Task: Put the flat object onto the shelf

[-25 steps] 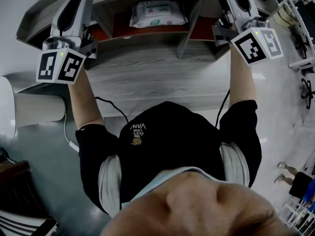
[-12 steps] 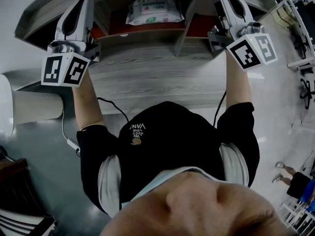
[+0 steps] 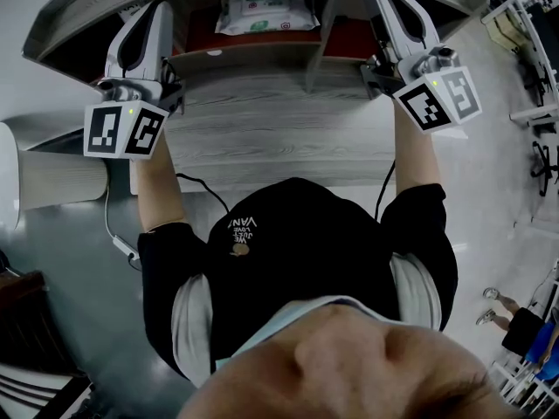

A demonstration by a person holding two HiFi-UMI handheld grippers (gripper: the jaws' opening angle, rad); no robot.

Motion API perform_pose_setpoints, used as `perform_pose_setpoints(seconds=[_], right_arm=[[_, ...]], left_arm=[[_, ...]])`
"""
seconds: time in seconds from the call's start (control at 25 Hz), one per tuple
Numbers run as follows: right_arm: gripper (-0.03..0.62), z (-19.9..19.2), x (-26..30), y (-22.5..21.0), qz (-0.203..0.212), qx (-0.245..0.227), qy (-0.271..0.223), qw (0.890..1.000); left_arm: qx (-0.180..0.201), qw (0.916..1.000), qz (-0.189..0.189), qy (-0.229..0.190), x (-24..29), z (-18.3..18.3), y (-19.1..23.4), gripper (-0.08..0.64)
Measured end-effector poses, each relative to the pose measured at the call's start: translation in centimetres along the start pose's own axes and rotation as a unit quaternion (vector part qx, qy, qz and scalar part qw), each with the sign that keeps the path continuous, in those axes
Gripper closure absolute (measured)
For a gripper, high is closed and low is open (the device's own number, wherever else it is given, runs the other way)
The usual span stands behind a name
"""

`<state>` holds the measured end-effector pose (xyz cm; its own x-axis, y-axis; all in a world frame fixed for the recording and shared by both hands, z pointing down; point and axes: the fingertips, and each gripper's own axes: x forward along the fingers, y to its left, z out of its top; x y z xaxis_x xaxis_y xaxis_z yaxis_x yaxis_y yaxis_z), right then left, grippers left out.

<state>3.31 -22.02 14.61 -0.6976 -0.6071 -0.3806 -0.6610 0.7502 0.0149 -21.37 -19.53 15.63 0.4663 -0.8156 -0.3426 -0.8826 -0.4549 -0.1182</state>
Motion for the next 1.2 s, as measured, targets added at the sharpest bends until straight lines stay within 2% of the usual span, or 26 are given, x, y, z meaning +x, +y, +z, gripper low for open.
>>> perform_pose_setpoints(seconds=[0.52, 1.2], right_arm=[[0.592, -3.5, -2.9, 0.8, 0.033, 0.035, 0.026, 0.998], [0.592, -7.9, -6.5, 2.0, 0.061, 0.091, 0.064, 0.992]], left_arm=[[-0.014, 0.9994, 0.025, 0.02, -2.0, -3.1, -3.5, 0.558], [-0.052, 0.9947, 0.07, 0.054, -5.6, -7.4, -6.8, 0.56]])
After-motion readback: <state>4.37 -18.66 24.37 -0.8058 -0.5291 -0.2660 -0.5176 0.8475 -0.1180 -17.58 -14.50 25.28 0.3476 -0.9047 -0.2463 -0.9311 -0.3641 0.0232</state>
